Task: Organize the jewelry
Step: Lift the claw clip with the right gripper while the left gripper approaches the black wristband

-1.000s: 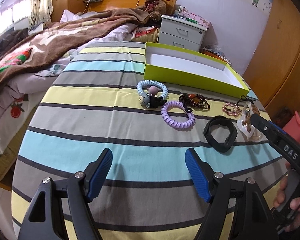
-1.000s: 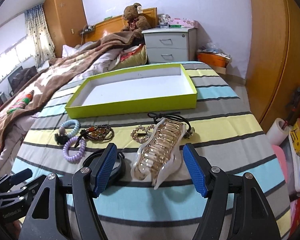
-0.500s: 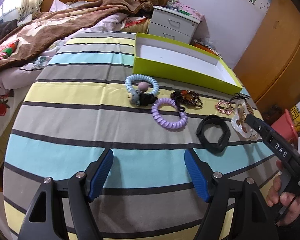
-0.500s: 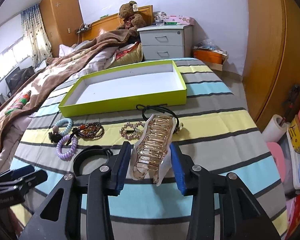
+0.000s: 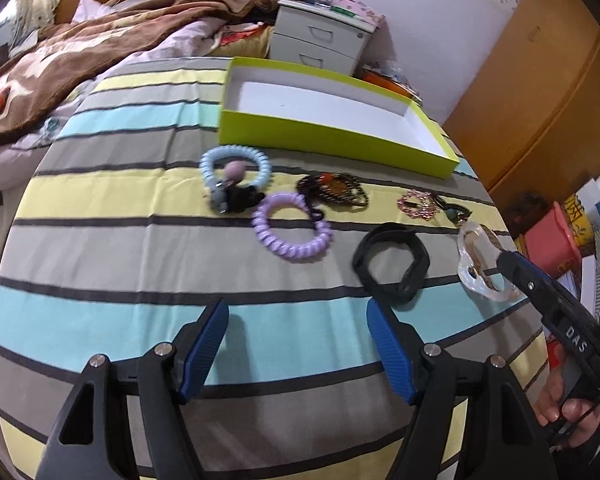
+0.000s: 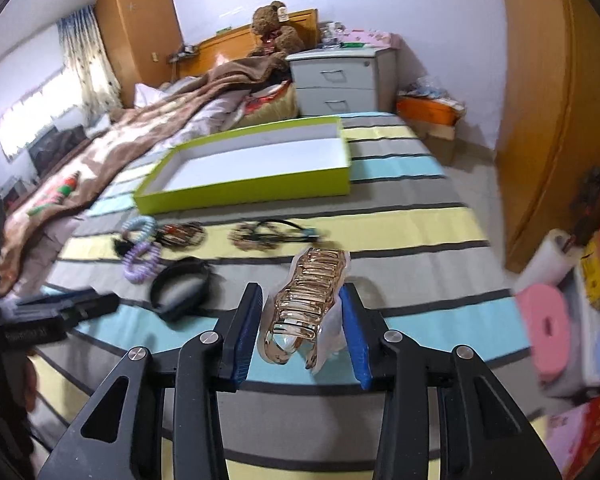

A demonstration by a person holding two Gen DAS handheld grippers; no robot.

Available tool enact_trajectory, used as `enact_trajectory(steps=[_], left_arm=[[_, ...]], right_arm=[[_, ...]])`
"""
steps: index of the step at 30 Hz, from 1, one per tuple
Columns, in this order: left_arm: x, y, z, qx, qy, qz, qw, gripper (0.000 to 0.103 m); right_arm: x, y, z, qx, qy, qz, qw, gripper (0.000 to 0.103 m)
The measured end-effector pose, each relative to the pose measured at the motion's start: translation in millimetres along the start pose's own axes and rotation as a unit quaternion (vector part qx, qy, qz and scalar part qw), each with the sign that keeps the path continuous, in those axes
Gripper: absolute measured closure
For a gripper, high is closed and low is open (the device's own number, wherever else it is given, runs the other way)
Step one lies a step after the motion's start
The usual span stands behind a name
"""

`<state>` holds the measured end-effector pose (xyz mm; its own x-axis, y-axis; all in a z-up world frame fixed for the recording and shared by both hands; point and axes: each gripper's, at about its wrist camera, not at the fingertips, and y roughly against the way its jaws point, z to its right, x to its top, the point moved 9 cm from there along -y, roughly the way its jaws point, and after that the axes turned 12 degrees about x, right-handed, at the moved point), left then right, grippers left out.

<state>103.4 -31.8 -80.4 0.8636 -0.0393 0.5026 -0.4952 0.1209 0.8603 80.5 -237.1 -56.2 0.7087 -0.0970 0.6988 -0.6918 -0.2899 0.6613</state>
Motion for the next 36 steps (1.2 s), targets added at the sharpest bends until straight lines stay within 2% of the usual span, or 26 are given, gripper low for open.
enact_trajectory(steps=[5, 8, 12, 14, 20, 22, 24, 28, 31, 36], left_arm=[[11, -7, 18, 0.004, -0.016, 0.001, 0.9999, 0.032], [16, -13, 31, 0.007, -0.031, 0.002, 0.9995, 0.034], [17, -28, 40, 0.034, -0.053, -0.008, 0.998, 0.04], [18, -30, 41, 0.05, -0.064, 0.002, 0.9967, 0.041], [18, -33, 42, 0.069, -0.07, 0.005, 0.9952, 0.047], [18, -31, 43, 0.068, -0.071, 0.006, 0.9951, 0.055], [18, -29, 48, 0.07, -0.078, 0.009, 0.9944, 0.058], [14, -23, 52, 0.059, -0.077, 0.011, 0.9952, 0.059], [13, -21, 55, 0.054, -0.077, 0.013, 0.9955, 0.06], [12, -20, 56, 0.048, -0.072, 0.009, 0.9962, 0.06]], right_arm=[[2, 10, 20, -0.06, 0.034, -0.005, 0.998, 0.062], [3, 9, 24, -0.108, 0.073, -0.007, 0.991, 0.062], [2, 7, 21, -0.121, 0.105, -0.01, 0.987, 0.062], [2, 6, 20, -0.121, 0.11, -0.011, 0.986, 0.062], [5, 6, 11, -0.07, 0.103, -0.009, 0.992, 0.062], [4, 6, 7, -0.046, 0.091, -0.008, 0.995, 0.062], [5, 7, 3, -0.018, 0.08, -0.004, 0.997, 0.061], [6, 9, -4, 0.024, 0.066, 0.002, 0.998, 0.056], [8, 7, -12, 0.081, 0.046, 0.003, 0.996, 0.056], [11, 3, -11, 0.08, 0.042, 0.004, 0.996, 0.056]])
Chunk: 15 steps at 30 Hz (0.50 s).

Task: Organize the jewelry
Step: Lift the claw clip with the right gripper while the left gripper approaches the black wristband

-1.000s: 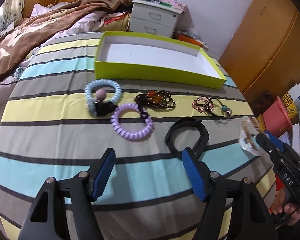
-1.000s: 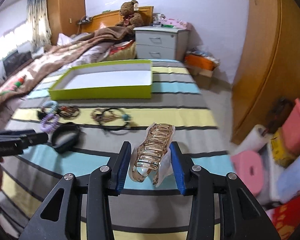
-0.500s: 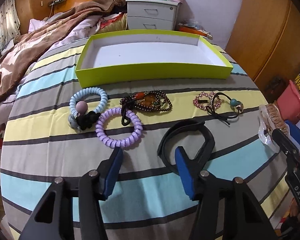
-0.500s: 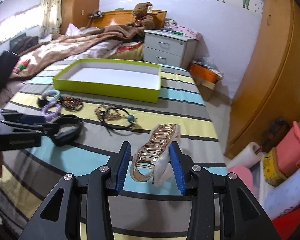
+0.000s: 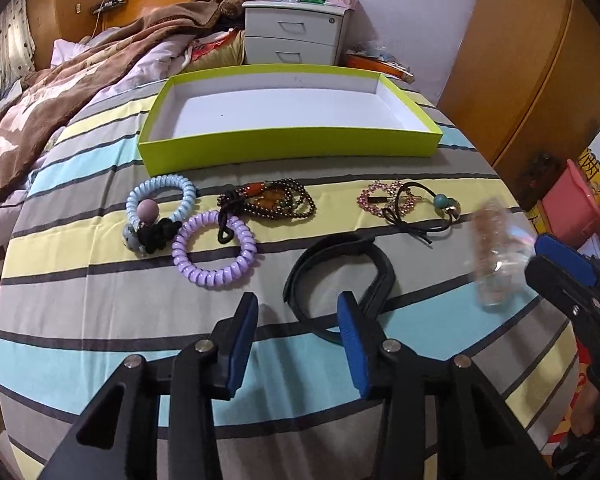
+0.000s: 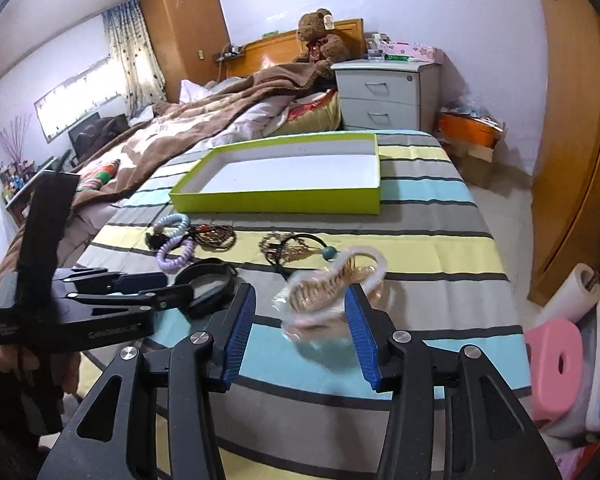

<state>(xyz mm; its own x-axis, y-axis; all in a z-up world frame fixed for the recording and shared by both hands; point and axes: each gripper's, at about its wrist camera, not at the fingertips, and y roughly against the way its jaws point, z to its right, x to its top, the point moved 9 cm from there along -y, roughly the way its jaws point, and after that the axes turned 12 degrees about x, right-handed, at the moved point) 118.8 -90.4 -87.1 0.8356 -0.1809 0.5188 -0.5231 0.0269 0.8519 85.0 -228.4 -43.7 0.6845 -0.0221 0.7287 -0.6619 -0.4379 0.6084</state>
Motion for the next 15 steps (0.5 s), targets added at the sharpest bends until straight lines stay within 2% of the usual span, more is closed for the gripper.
enact_trajectory(steps=[3, 6, 9, 11, 15], left_arm=[[-1, 0, 0, 0.001, 0.001, 0.0, 1.0, 0.06], [0, 2, 0, -0.005, 0.007, -0.001, 1.0, 0.06], [0, 5, 6, -0.008, 0.001, 0.0, 1.0, 0.062], [0, 4, 8, -0.009, -0.003, -0.001, 1.0, 0.063], [-5, 1, 10, -0.009, -0.003, -0.012, 0.9999, 0.063]], right_arm=[[3, 6, 12, -0.011, -0.026, 0.017, 0.999, 0.056], [1, 2, 33, -0.041, -0.067, 0.006, 0.997, 0.056], [0, -7, 44, -0.044, -0.11, -0.009, 0.993, 0.056], [0, -13, 43, -0.032, -0.122, -0.011, 0.992, 0.056], [-8, -26, 40, -0.048, -0.12, -0.044, 0.991, 0.056]])
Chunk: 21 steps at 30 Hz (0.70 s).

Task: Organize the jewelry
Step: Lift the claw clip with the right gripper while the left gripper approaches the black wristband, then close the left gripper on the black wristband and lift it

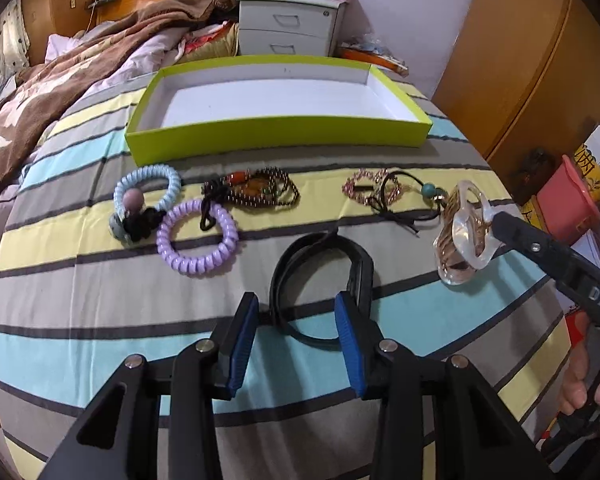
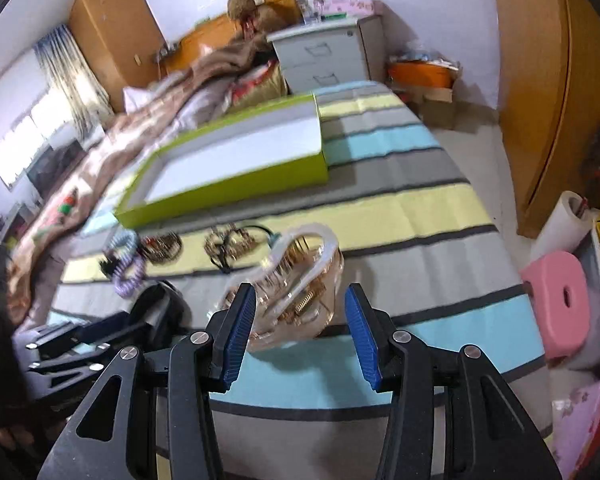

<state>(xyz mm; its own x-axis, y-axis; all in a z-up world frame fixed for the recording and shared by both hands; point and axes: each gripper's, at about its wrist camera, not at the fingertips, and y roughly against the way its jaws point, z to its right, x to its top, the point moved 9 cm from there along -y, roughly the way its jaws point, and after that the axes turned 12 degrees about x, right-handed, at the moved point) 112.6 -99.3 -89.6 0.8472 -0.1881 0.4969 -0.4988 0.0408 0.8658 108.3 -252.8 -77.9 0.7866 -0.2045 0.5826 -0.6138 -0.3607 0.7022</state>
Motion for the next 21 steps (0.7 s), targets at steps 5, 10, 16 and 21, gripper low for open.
enact_trajectory(steps=[5, 10, 16, 21], left_arm=[[0, 0, -3, 0.002, 0.0, -0.001, 1.0, 0.063], [2, -8, -11, 0.039, -0.009, 0.0, 0.9992, 0.063], [4, -10, -8, 0.058, -0.03, 0.008, 0.9978, 0.063], [4, -8, -7, 0.045, -0.031, 0.007, 0.9985, 0.083]], right_arm=[[3, 2, 2, -0.023, 0.015, 0.002, 1.0, 0.068], [3, 0, 0, -0.029, 0.034, 0.0, 0.999, 0.073], [1, 2, -4, -0.05, 0.058, -0.005, 0.997, 0.085], [4, 10, 0, -0.053, 0.066, 0.001, 0.996, 0.092]])
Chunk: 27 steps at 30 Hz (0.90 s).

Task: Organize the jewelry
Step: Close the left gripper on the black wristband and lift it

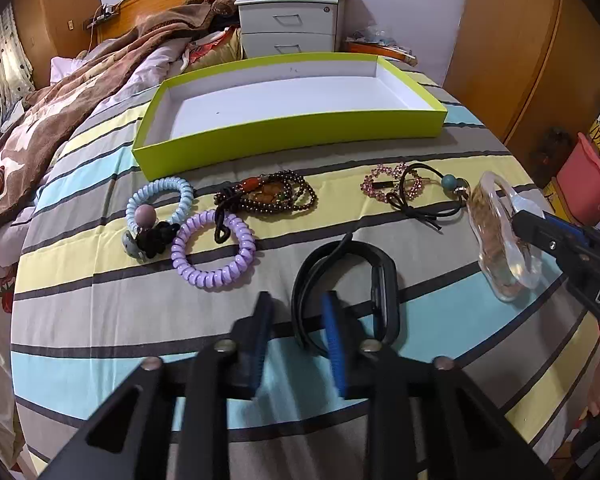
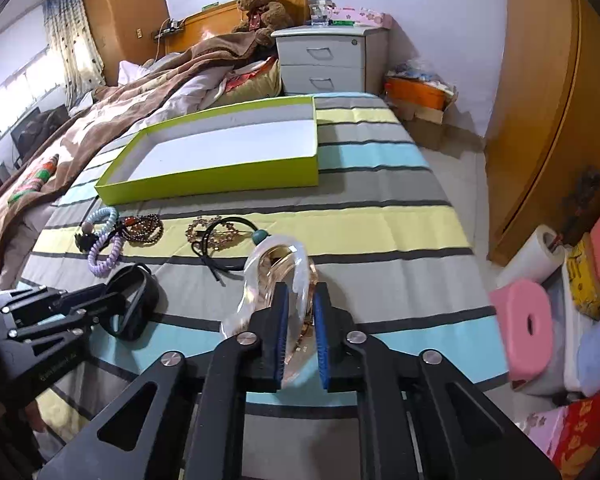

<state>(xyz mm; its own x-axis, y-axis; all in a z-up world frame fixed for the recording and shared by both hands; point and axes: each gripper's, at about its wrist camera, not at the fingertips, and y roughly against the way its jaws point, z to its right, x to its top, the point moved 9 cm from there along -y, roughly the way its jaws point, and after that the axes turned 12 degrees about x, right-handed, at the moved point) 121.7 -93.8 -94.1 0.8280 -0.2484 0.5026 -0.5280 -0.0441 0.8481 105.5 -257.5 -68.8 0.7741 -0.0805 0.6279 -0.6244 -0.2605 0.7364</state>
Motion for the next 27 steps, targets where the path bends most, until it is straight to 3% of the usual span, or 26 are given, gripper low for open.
enact_trajectory(steps=[5, 10, 27], left_arm=[[0, 1, 0, -0.015, 0.009, -0.002, 0.9998, 0.088], [1, 0, 2, -0.006, 0.001, 0.003, 1.0, 0.088], [2, 8, -5, -0.017, 0.018, 0.011, 0.9996, 0.093]], right_arm=[[-2, -4, 6, -0.011, -0.003, -0.011, 1.0, 0.089], [-10, -11, 6, -0.025, 0.001, -0.034, 0.999, 0.088], [-3, 13, 5, -0.015, -0.005, 0.01, 1.0, 0.09]])
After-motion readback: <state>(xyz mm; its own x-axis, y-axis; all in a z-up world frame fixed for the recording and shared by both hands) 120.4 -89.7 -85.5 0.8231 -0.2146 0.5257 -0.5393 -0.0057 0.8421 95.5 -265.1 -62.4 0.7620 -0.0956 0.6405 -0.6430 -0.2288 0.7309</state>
